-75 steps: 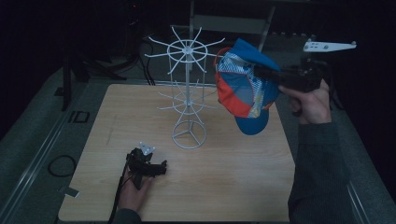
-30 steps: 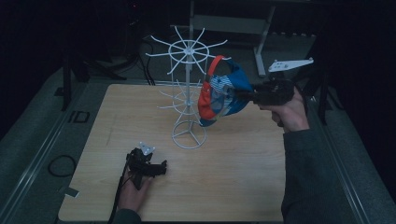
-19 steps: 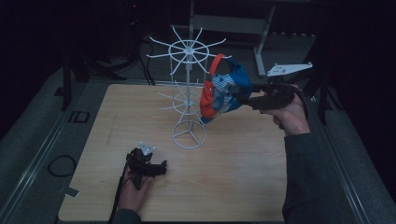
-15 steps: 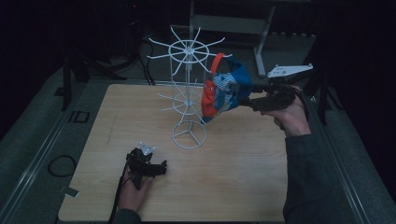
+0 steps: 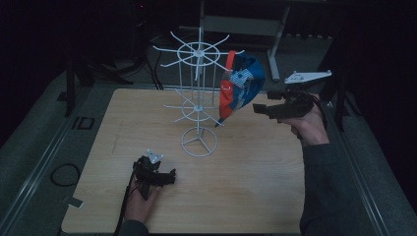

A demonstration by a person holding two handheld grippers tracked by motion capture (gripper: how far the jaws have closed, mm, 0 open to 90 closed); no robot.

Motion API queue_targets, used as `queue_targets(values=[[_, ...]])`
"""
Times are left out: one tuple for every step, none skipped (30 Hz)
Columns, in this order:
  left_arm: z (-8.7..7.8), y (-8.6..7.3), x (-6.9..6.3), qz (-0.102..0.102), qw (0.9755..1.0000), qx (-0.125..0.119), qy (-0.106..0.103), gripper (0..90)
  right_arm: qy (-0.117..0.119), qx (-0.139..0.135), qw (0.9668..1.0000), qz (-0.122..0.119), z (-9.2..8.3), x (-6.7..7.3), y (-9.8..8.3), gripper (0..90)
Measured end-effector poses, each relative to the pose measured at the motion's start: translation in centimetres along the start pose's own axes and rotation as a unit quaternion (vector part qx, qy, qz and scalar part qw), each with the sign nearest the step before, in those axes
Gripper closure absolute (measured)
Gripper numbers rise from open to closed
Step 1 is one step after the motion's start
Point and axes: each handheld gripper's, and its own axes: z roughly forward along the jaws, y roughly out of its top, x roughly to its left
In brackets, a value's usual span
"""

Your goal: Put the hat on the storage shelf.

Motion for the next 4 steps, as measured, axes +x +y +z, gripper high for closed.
queue_targets(values=[[0.00, 0.00, 0.00, 0.000, 1.0000, 0.000, 0.000, 1.4, -0.001, 0.001, 1.0000, 0.002, 0.00, -0.02, -0.06, 18.5], [0.00, 0.00, 0.00, 0.000, 1.0000, 0.000, 0.000, 1.4, -0.002, 0.001, 1.0000, 0.001, -0.01, -0.06, -0.17, 18.5], [0.00, 0.00, 0.00, 0.000, 1.0000, 0.000, 0.000, 1.4, -0.002, 0.000, 1.0000, 0.003, -0.02, -0.11, -0.27, 18.5], [0.00, 0.00, 0.00, 0.000, 1.0000, 0.000, 0.000, 1.4, -0.002, 0.000, 1.0000, 0.004, -0.04, -0.17, -0.39, 18.5]])
